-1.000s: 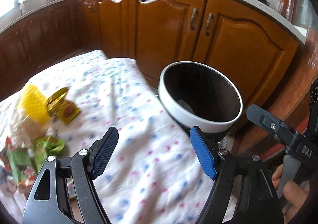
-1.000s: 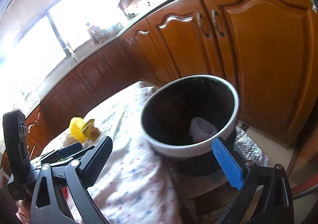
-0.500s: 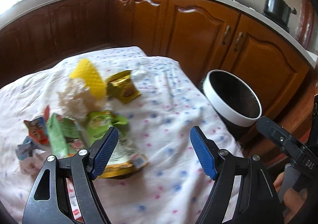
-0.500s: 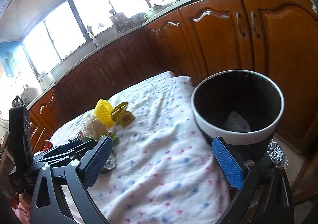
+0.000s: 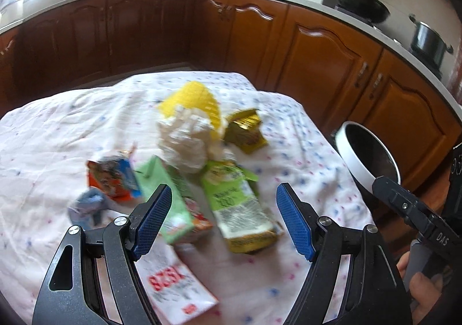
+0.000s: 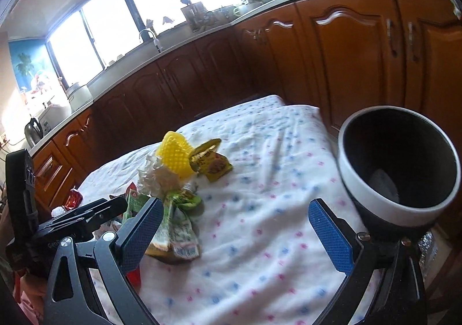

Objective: Collect trash
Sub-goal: 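Grasp the crumpled white tissue with the left gripper while the right gripper grasps the yellow snack packet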

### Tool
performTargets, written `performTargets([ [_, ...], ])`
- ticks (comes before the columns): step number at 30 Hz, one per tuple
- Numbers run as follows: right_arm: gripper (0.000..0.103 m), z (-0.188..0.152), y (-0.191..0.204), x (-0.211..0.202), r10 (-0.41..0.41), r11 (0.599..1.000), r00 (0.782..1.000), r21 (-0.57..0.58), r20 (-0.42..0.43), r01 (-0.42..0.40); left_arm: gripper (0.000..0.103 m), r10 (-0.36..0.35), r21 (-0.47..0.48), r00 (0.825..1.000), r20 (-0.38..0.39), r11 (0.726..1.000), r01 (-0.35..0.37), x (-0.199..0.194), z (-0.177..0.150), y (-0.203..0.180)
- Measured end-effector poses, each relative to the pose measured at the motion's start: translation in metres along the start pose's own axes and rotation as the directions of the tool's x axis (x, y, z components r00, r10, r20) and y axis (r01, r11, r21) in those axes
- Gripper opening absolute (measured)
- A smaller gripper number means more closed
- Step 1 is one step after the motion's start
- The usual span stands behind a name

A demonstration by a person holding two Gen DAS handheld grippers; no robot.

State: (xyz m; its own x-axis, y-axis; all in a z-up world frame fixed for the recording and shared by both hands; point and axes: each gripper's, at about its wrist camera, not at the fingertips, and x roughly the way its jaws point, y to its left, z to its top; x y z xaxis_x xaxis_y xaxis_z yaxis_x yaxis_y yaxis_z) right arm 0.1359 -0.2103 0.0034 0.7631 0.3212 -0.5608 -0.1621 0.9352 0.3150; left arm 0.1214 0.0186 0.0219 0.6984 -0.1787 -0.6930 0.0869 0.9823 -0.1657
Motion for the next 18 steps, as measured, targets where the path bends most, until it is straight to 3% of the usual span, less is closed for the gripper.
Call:
performTargets([
  [10,0.101,0.019,0.029,0.061,0.031,0.996,0.998,-0.078,-0.062,-0.036,0.077,0.095,-0.039,0.995,-0.020,0.995,-0.096,0.025,0.019,0.033],
  [18,0.100,0.030,0.035,0.104,0.049,0.993,0.991,-0.097,-0.124,-0.061,0.077,0.133,-0.018,0.990,-0.054,0.991,-0.134,0.049,0.032,0.033],
])
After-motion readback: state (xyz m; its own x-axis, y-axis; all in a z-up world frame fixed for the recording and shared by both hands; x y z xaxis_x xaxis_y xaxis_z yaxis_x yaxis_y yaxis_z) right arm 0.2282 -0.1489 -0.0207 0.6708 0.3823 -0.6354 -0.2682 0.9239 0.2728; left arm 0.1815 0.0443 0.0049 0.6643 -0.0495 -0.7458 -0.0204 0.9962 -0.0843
